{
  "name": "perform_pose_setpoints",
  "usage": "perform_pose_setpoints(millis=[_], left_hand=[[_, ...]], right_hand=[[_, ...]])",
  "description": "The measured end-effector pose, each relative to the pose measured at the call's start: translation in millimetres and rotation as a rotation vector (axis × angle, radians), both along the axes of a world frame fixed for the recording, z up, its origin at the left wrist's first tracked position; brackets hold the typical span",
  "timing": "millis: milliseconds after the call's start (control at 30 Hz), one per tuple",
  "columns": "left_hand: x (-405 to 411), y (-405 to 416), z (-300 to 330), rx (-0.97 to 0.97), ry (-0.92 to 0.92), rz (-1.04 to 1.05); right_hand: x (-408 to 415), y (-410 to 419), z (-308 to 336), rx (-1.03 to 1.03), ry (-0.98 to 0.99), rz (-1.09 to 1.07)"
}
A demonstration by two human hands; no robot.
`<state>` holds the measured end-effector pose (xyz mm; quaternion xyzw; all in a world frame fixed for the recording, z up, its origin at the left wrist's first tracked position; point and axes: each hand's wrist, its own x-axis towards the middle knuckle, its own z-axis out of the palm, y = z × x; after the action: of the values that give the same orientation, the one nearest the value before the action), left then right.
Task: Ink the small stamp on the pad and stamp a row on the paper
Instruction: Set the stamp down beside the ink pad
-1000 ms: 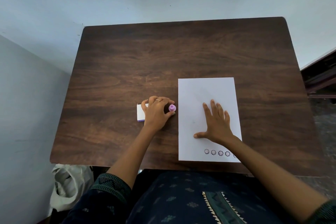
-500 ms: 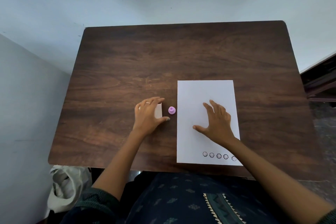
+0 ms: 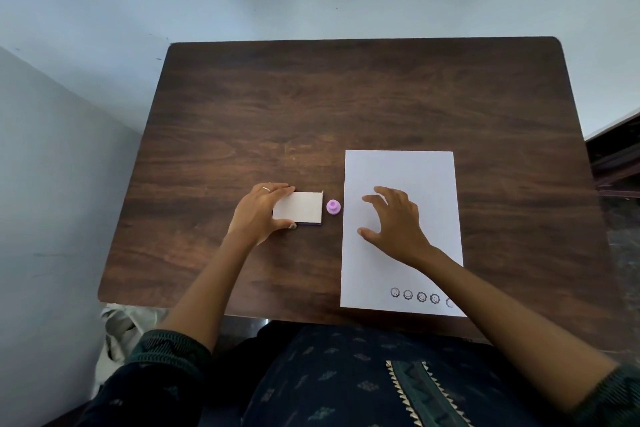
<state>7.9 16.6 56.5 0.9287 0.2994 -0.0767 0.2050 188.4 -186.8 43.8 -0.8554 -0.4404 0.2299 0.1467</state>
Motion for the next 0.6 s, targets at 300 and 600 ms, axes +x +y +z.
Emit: perform_pose_setpoints(millis=[300,600], left_hand=[[-0.7,0.9,-0.4,0.007,0.036,0.001],[-1.8,2.0,1.6,0.033,0.074,-0.029]], right_hand=[[-0.1,-1.7,-0.1,-0.034,0.005,0.003],[1.0,-2.7,0.1,-0.055,-0.004,-0.013]])
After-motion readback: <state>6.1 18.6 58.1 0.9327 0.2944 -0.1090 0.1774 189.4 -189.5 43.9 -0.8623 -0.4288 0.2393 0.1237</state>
